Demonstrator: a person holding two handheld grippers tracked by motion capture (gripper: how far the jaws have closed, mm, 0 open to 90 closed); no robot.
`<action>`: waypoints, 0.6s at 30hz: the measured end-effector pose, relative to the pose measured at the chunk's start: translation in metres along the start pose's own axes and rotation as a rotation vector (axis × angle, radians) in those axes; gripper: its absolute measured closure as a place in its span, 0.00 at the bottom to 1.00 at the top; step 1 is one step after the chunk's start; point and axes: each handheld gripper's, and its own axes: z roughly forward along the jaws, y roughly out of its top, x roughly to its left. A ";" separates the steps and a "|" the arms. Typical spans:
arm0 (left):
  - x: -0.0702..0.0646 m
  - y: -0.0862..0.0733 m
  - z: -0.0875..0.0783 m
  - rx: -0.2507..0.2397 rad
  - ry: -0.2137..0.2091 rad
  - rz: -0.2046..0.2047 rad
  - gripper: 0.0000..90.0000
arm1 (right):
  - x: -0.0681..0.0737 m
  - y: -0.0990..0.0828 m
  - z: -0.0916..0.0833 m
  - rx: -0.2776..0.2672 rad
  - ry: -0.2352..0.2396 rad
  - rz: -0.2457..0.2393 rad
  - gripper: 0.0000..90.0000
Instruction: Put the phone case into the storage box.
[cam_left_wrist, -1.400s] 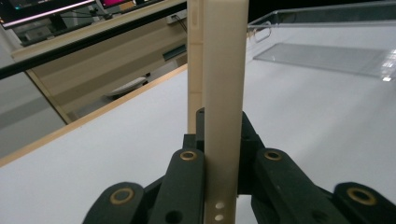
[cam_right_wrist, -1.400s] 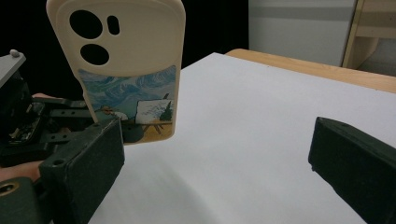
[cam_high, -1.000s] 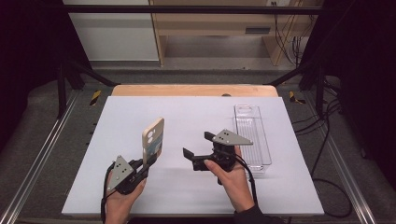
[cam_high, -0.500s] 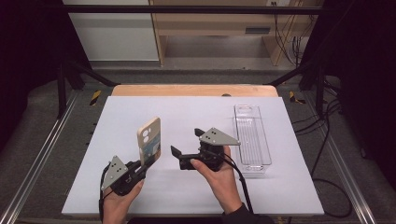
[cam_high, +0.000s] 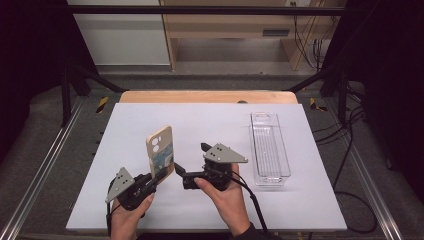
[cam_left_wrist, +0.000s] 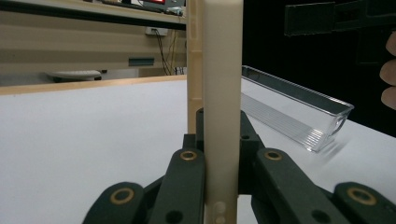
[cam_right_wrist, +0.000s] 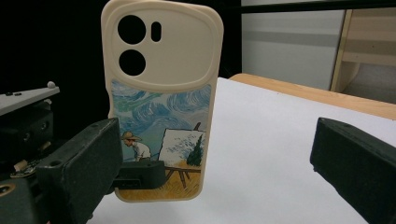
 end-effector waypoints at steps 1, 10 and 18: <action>0.000 -0.001 0.001 -0.001 -0.006 -0.011 0.94 | 0.000 0.000 0.000 -0.001 0.001 0.001 0.03; -0.005 -0.003 0.006 0.022 -0.031 -0.015 0.94 | 0.005 -0.001 0.003 -0.013 0.003 0.001 0.03; -0.010 -0.005 0.010 0.042 -0.051 -0.014 0.94 | 0.011 -0.004 0.007 0.000 0.002 -0.021 0.03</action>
